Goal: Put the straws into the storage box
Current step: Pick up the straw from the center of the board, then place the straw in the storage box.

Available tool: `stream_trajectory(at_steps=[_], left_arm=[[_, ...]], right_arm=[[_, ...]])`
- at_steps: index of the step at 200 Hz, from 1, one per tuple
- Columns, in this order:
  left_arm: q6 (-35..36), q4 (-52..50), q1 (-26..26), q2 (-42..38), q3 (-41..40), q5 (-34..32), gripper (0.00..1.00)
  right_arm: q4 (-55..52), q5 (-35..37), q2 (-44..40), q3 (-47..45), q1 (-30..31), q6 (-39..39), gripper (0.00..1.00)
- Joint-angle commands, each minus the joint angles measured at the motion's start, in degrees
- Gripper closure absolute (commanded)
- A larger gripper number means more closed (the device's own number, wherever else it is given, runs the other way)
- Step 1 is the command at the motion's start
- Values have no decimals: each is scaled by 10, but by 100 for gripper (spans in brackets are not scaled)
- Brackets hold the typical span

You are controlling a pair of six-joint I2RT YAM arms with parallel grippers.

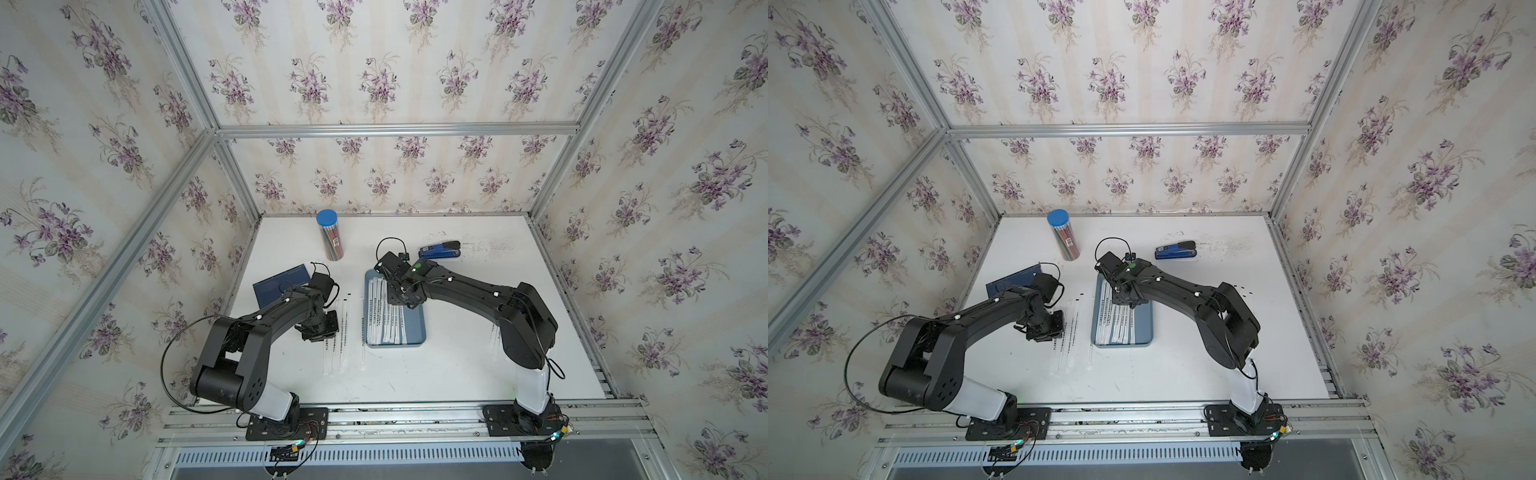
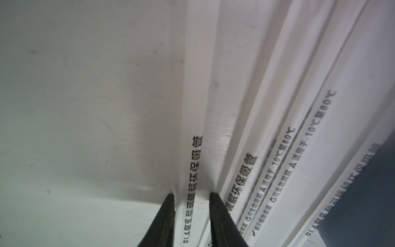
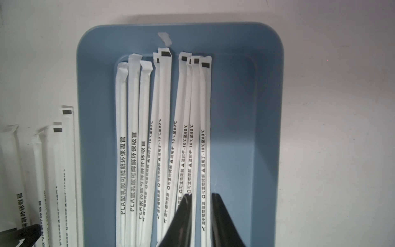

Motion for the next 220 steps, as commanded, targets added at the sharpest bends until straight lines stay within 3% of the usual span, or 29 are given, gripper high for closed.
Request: stream_trajectory(at_steps=[1, 74, 126, 164, 195, 220], left_arm=[[10, -2, -1, 11, -6, -13, 73], [24, -19, -1, -6, 8, -24, 89], [42, -69, -1, -39, 47, -49, 90], [41, -146, -6, -83, 133, -43, 88], [-6, -128, -72, -68, 208, 30, 88], [-53, -75, -155, 22, 270, 65, 88]], right_arm=[[2, 5, -5, -1, -1, -2, 78], [3, 6, -9, 0, -2, -3, 78], [5, 8, -16, -2, -5, -4, 78], [-4, 11, -43, -4, -32, -10, 78], [9, 2, -90, -45, -91, -20, 78], [22, -4, -129, -87, -140, -27, 78]])
